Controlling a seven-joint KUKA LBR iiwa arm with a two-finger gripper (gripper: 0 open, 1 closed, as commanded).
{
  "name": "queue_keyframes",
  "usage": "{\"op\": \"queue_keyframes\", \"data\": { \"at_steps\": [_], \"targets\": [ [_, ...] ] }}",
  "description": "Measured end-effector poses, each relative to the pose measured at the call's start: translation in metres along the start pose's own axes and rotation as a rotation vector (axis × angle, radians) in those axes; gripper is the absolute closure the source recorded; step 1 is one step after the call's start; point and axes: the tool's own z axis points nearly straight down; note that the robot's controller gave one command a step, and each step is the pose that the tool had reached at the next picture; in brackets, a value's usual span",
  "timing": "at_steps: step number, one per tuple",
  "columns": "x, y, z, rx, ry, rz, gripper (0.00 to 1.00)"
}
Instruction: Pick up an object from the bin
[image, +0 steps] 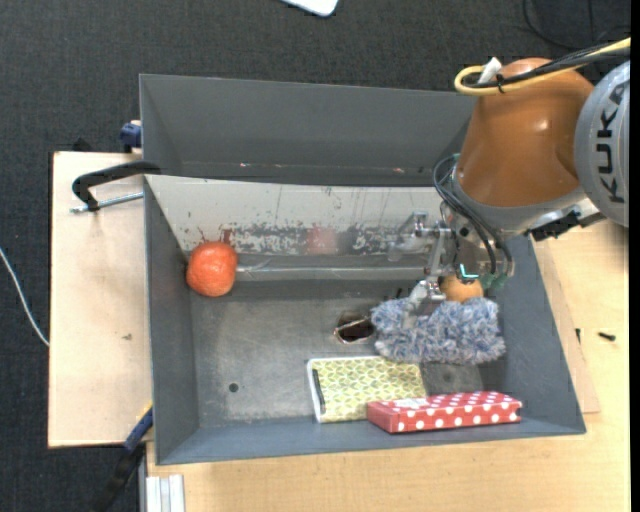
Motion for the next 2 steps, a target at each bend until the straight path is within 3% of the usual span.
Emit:
{"op": "queue_keyframes", "data": {
  "at_steps": [1,2],
  "targets": [
    [-0.001,0.0,-0.004,0.0,-0.008,0.0,0.0],
    [-0.018,0.014,0.037,-0.001,-0.014,0.057,0.0]
  ]
}}
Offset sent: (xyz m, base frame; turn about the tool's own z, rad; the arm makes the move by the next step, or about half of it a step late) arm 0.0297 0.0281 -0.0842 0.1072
